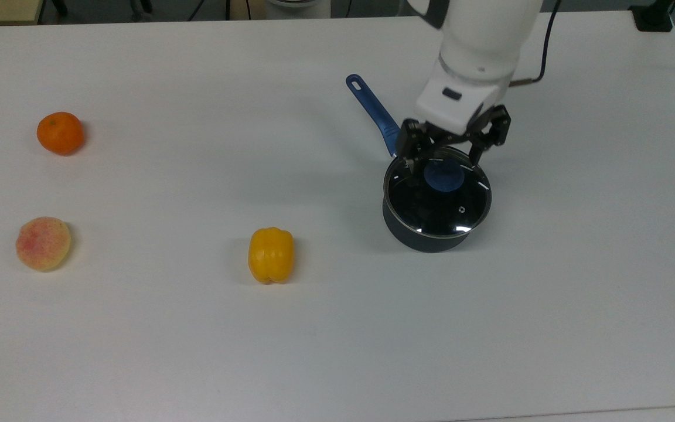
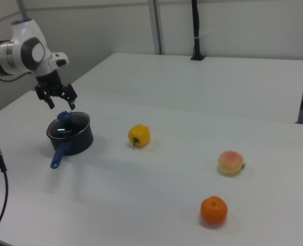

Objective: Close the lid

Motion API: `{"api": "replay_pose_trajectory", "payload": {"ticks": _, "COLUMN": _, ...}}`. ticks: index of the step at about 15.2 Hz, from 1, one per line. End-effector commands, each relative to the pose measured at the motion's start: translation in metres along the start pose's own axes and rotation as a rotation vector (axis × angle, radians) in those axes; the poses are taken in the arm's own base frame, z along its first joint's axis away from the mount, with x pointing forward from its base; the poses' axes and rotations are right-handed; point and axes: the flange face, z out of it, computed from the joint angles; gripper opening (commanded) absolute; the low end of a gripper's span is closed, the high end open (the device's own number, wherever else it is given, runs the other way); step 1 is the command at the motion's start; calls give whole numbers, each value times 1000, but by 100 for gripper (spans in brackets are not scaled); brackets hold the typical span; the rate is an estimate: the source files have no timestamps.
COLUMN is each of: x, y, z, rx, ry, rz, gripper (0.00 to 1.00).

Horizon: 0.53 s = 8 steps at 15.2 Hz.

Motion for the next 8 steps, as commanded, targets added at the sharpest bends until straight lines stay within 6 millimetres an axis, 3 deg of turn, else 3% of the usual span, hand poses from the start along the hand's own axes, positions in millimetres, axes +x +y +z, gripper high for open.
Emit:
{"api": "replay_pose_trajectory", "payload": {"ticks": 1, "x": -56, "y": 37, "z": -65, "rx": -27, "ry": -30, "rz": 56, "gripper": 100}}
{"api": "replay_pose_trajectory", "payload": {"ticks": 6, "x": -125, "y": 85, "z": -146, "rx": -52, "ry": -70, "rz": 138, "gripper": 100}}
{"api": "replay_pose_trajectory", "payload": {"ticks": 8, "x": -162, "y": 116, "z": -179, "rx": 1, "ry": -112, "rz": 218, "gripper": 100}}
